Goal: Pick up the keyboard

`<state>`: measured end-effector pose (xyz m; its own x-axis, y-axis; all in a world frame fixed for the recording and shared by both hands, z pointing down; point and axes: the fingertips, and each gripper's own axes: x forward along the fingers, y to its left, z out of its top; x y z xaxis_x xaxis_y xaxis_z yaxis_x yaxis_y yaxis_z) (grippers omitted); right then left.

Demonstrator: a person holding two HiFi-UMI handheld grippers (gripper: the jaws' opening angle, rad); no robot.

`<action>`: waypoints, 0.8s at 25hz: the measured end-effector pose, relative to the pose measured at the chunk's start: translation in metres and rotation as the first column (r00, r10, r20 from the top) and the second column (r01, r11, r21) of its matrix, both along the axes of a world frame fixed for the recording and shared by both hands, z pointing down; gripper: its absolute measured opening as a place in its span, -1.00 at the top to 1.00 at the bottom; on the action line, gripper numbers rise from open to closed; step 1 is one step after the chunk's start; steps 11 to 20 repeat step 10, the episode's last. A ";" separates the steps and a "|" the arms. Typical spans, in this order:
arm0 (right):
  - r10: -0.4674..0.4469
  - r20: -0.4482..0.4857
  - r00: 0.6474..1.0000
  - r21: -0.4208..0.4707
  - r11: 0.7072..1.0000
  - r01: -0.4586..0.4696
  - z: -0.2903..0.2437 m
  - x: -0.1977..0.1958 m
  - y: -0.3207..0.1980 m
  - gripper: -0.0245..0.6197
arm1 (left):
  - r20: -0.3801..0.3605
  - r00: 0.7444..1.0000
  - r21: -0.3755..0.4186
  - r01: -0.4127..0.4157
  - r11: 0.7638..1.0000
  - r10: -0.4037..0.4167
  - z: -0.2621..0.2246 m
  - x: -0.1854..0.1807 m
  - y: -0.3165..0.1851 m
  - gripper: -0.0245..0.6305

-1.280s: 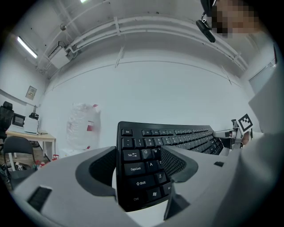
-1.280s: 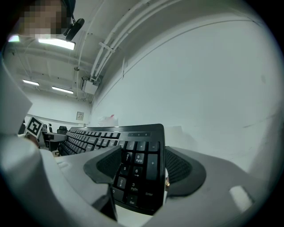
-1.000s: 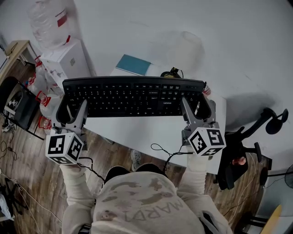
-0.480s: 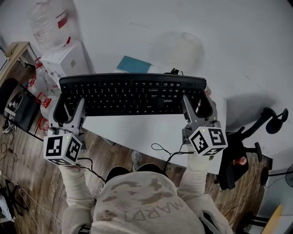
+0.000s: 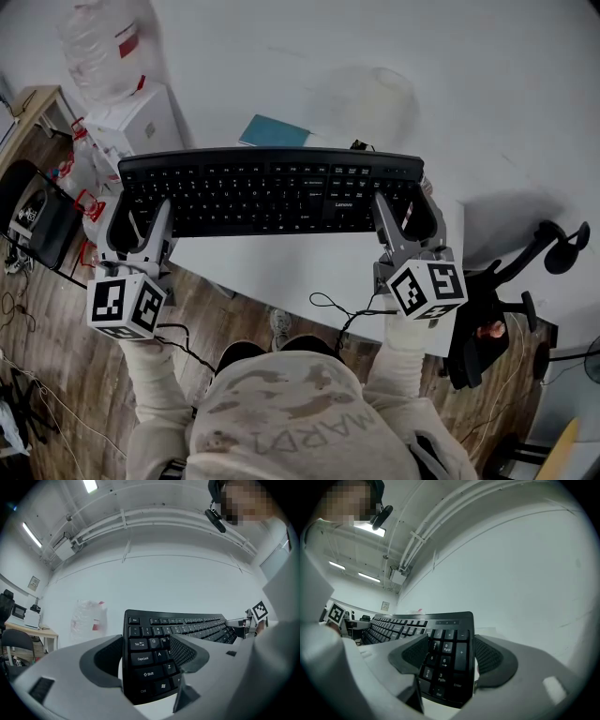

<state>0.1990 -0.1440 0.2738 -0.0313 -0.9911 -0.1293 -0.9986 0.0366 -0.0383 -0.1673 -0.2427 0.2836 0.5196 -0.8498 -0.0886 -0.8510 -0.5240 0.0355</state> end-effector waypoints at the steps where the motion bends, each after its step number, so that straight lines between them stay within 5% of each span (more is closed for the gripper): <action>1: 0.000 -0.001 1.000 0.000 1.000 0.000 -0.001 0.000 0.001 -0.04 | -0.001 1.000 0.000 0.000 1.000 0.000 -0.001 0.000 0.001 -0.03; 20: 0.005 0.000 1.000 -0.007 1.000 -0.005 0.018 0.007 -0.009 -0.04 | 0.004 1.000 -0.009 -0.003 1.000 0.003 0.019 0.007 -0.011 -0.03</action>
